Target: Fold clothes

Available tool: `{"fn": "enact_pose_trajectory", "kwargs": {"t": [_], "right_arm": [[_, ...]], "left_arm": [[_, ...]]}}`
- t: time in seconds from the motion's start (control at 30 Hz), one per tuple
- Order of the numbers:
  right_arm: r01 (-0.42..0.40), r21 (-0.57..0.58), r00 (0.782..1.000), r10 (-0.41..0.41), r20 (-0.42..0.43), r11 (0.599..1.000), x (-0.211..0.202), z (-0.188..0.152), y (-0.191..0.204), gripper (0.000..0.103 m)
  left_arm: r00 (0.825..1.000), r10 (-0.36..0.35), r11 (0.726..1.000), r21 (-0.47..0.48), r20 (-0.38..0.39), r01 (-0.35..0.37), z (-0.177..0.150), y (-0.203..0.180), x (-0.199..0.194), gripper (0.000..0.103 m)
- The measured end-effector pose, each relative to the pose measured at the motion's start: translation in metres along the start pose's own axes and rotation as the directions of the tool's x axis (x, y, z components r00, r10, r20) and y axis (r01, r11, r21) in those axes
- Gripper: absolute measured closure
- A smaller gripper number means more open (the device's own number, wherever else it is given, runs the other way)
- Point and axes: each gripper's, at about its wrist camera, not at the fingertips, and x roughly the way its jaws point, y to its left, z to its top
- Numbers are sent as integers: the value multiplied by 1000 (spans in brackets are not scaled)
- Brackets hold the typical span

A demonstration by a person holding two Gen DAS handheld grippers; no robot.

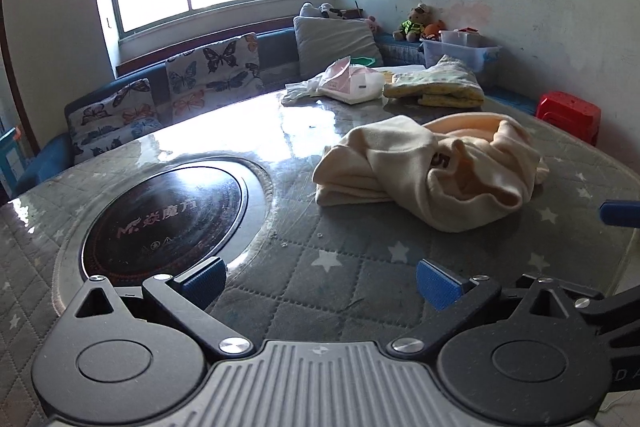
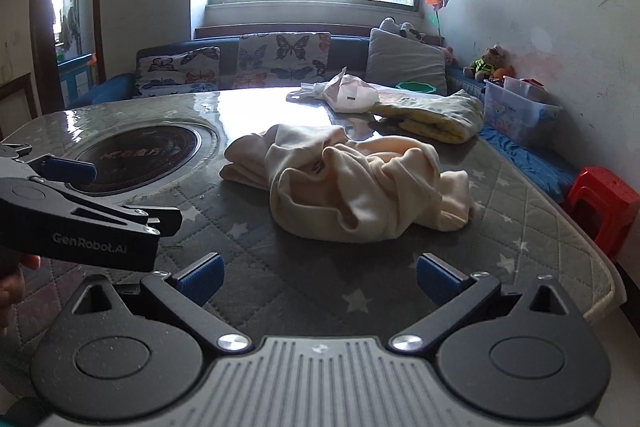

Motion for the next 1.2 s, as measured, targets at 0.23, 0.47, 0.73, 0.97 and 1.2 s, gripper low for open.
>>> {"fn": "enact_pose_trajectory", "kwargs": {"t": [0.23, 0.47, 0.73, 0.97, 1.2], "right_arm": [[30, 9, 999, -30, -19, 1000, 2, -5, 10, 0], [56, 36, 998, -54, -43, 998, 0, -11, 16, 0], [62, 52, 996, -58, -71, 997, 5, -16, 12, 0], [63, 48, 995, -59, -83, 997, 10, -16, 11, 0], [65, 55, 994, -59, -95, 996, 17, -14, 10, 0]], "left_arm": [[1000, -11, 1000, 10, -2, 11, -8, -6, -4, 0], [1000, 0, 999, 46, -31, 2, -11, -10, -2, 0], [998, 7, 997, 76, -66, -2, -15, -14, 3, 0], [996, 6, 997, 80, -87, 1, -14, -14, 10, 0], [995, 4, 997, 80, -104, 4, -10, -12, 18, 0]]}}
